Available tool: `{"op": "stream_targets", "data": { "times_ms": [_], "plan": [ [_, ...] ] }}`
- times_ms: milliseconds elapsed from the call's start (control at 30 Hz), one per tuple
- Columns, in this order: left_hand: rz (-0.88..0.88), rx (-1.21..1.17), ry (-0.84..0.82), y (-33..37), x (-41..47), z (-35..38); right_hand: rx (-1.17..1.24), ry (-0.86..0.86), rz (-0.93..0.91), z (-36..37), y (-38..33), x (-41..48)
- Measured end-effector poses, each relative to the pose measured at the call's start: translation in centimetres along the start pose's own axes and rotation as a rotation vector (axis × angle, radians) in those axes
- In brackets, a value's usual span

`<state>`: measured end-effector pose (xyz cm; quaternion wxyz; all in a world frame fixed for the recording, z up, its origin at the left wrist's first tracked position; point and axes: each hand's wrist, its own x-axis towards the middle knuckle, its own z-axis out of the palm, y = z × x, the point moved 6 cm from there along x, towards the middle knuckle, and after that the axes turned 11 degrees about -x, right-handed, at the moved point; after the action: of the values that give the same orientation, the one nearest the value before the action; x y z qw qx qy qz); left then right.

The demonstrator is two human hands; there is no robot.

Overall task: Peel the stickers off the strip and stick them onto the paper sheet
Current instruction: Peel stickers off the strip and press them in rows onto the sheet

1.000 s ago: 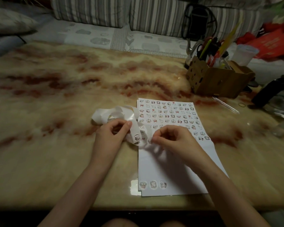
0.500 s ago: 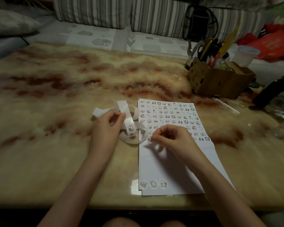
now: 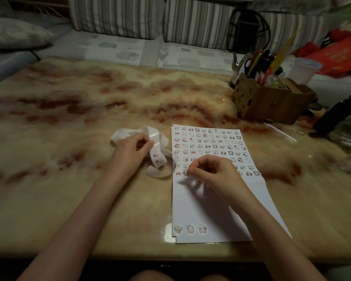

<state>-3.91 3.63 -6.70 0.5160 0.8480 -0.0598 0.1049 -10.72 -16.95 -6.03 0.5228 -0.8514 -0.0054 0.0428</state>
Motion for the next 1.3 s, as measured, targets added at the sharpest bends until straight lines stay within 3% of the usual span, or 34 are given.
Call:
{"op": "stream_targets", "data": {
  "times_ms": [267,433,1300],
  "plan": [
    [-0.006,0.038,0.117,-1.9,0.8,-3.5,-0.05,-0.019,0.053,1.1,-0.1,0.7],
    [-0.006,-0.145,0.156,-1.1,-0.3,-2.1,-0.135,-0.022,0.09,1.5,0.4,0.5],
    [-0.055,-0.206,0.102,-1.9,-1.4,-0.5,-0.291,0.091,0.082,2.3,1.8,0.0]
  ]
}}
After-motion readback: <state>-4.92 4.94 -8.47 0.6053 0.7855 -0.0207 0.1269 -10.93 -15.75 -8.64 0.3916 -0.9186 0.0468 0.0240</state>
